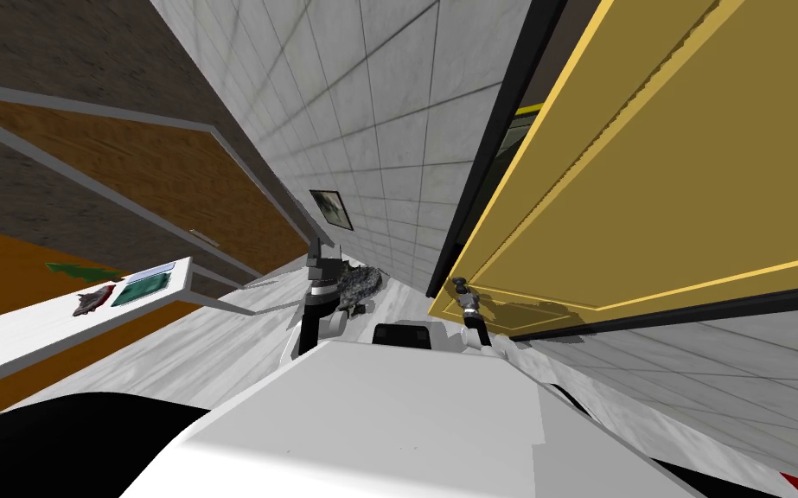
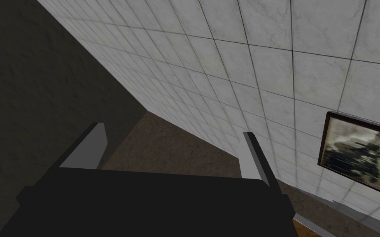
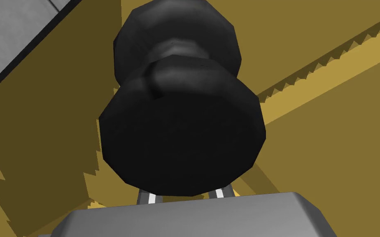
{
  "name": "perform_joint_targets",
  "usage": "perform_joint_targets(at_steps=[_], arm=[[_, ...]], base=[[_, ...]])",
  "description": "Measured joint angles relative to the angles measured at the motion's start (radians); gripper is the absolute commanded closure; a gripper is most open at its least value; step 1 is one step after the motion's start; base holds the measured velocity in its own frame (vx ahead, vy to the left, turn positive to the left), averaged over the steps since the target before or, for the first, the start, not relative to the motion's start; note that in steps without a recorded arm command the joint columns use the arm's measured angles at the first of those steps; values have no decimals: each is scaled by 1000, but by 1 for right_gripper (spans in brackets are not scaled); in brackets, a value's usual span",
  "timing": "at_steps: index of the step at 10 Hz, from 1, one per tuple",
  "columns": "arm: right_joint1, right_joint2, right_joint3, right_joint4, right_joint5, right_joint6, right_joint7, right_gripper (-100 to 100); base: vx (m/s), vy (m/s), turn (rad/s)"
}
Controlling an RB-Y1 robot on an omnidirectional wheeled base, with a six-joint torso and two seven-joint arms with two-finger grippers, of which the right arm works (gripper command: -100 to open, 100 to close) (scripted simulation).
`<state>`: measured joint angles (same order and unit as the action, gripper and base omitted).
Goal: Pull the door open
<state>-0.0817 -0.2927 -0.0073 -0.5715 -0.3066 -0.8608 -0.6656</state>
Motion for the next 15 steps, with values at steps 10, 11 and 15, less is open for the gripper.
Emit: perform_joint_targets(at_steps=[10, 11, 15], arm=[[-14, -4, 31, 40, -47, -16, -176, 100], [-9, -3, 31, 33, -47, -11, -173, 100], [-5, -4, 30, 34, -48, -9, -174, 100]], base=[[-21, -7, 20], [-6, 1, -9], [0, 2, 5]])
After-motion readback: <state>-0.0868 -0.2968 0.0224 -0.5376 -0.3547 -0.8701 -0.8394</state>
